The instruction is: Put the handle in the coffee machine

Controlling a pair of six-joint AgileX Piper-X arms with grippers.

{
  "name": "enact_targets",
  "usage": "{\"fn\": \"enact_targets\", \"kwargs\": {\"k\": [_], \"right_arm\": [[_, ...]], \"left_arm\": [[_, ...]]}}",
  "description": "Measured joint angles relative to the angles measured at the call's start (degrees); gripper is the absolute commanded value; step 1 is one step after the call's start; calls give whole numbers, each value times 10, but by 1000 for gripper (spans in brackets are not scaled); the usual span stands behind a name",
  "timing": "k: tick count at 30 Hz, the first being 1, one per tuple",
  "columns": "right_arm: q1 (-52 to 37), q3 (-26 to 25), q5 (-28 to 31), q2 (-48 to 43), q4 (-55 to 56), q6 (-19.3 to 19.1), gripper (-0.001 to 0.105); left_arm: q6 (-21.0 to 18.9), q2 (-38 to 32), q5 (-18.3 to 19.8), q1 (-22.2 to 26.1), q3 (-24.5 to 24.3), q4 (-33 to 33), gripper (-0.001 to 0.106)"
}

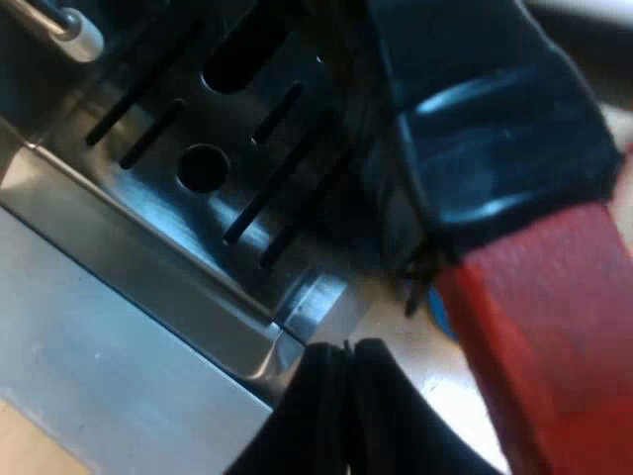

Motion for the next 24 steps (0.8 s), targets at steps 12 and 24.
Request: {"fn": "enact_targets", "kwargs": {"k": [12,24], "right_arm": [[-1,101,-120,-115,45,-5,31],[-1,203,-232,-306,190,2,31]], "left_arm": [[-11,-17,-5,-2,15,-4,0],[-42,-47,-15,-18,18,-5,0]]}}
